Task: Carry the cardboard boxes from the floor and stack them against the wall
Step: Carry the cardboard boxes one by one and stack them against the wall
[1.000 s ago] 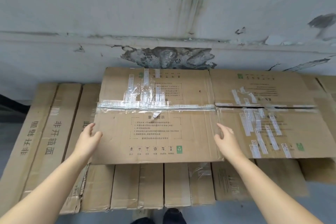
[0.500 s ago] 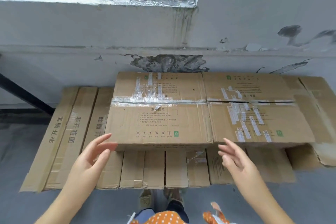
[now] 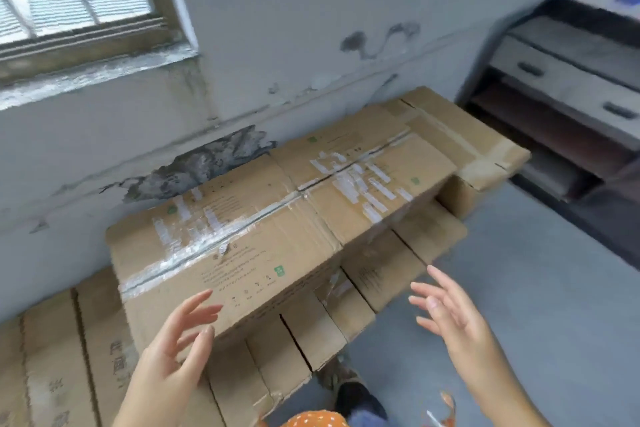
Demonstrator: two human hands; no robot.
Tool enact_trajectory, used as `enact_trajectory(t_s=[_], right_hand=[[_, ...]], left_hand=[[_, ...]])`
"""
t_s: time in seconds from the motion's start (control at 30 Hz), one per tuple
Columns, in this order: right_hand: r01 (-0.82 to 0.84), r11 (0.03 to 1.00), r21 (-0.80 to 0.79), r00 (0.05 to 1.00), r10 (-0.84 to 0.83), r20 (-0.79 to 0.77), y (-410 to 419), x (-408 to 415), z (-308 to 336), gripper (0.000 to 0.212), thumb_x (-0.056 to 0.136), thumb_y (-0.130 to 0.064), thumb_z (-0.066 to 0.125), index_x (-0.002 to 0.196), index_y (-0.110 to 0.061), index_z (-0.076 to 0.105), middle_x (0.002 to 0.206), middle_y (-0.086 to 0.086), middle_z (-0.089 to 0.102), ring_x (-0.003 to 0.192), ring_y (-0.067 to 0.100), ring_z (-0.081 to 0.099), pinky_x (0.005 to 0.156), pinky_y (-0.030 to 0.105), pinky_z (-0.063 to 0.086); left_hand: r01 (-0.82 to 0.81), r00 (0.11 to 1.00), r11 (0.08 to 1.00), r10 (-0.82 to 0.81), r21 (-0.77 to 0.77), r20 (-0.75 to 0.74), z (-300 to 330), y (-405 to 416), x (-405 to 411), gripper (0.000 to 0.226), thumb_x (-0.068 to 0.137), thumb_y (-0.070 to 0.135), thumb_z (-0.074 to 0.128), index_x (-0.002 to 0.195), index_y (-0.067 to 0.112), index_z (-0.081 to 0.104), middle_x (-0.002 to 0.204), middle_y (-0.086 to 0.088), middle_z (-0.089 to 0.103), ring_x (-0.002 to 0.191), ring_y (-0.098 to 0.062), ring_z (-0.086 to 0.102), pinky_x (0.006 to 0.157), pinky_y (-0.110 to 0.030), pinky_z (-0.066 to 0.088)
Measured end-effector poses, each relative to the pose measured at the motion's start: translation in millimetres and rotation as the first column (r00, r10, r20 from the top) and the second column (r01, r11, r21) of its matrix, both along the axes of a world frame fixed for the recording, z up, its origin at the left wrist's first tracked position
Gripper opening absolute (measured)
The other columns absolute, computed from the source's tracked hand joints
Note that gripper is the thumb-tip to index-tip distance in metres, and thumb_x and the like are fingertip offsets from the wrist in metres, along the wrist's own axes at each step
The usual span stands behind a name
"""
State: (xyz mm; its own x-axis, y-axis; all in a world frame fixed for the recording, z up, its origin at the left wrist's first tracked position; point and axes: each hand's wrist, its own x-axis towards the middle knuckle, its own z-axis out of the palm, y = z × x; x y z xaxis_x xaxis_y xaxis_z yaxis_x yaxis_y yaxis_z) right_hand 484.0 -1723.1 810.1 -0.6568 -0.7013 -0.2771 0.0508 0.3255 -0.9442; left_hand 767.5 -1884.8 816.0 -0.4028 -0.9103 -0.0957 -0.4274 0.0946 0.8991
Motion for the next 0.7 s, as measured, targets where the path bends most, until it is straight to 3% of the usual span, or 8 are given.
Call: enact_trajectory(t_s=[0.13, 0.33, 0.5, 0.63, 0.7], right_hand=[[0.268, 0.963, 0.008, 0.963, -0.268, 0.037, 65.5, 46.0, -13.0, 0.037, 0.098, -0.003, 0.042, 0.127, -0.024, 0.048, 0.112, 0.001, 0.066, 0.095, 0.004, 0.067, 0.078, 0.019, 0.055], [0.586, 0.81, 0.031, 0.81, -0.586, 0.009, 151.9, 111.5, -12.9, 0.038, 0.095, 0.001, 0.044, 0.127, -0.02, 0.048, 0.11, 0.001, 0.067, 0.088, 0.0, 0.068, 0.076, 0.016, 0.053], [0.808, 0.589, 0.029, 0.589, -0.807, -0.025, 209.6, 164.5, -7.0, 0.037, 0.095, 0.0, 0.046, 0.125, -0.021, 0.05, 0.108, 0.003, 0.067, 0.086, 0.001, 0.068, 0.076, 0.016, 0.053], [0.908, 0.413, 0.062, 0.417, -0.905, -0.078, 256.3, 212.6, -4.7, 0.038, 0.094, -0.005, 0.05, 0.118, -0.034, 0.052, 0.107, -0.005, 0.069, 0.093, 0.006, 0.068, 0.093, 0.039, 0.051], [0.942, 0.323, 0.087, 0.33, -0.94, -0.089, 286.3, 235.7, -4.7, 0.038, 0.094, -0.009, 0.051, 0.117, -0.039, 0.052, 0.104, -0.01, 0.07, 0.096, 0.006, 0.067, 0.097, 0.044, 0.047]], left_hand=[[0.258, 0.965, 0.964, -0.26, -0.058, -0.03, 5.6, -13.7, -17.1, 0.035, 0.085, 0.019, 0.051, 0.116, 0.033, 0.055, 0.1, 0.005, 0.069, 0.097, 0.004, 0.061, 0.082, -0.003, 0.044], [0.522, 0.845, 0.852, -0.521, -0.029, -0.121, 4.2, 26.3, -58.5, 0.038, 0.09, -0.001, 0.052, 0.114, 0.029, 0.057, 0.1, 0.0, 0.071, 0.091, 0.003, 0.064, 0.079, -0.005, 0.046], [0.79, 0.609, 0.612, -0.781, 0.024, -0.14, 0.1, 81.3, -87.9, 0.041, 0.089, -0.007, 0.052, 0.113, 0.026, 0.059, 0.096, -0.004, 0.072, 0.091, 0.0, 0.066, 0.08, -0.006, 0.046], [0.896, 0.44, 0.443, -0.885, 0.016, -0.153, 5.6, 119.0, -114.5, 0.043, 0.089, -0.011, 0.048, 0.109, 0.026, 0.057, 0.096, -0.007, 0.071, 0.084, -0.011, 0.066, 0.079, -0.017, 0.049], [0.932, 0.359, 0.362, -0.921, 0.011, -0.152, 8.2, 143.2, -127.9, 0.041, 0.089, -0.011, 0.047, 0.111, 0.023, 0.057, 0.097, -0.007, 0.07, 0.082, -0.009, 0.066, 0.079, -0.019, 0.049]])
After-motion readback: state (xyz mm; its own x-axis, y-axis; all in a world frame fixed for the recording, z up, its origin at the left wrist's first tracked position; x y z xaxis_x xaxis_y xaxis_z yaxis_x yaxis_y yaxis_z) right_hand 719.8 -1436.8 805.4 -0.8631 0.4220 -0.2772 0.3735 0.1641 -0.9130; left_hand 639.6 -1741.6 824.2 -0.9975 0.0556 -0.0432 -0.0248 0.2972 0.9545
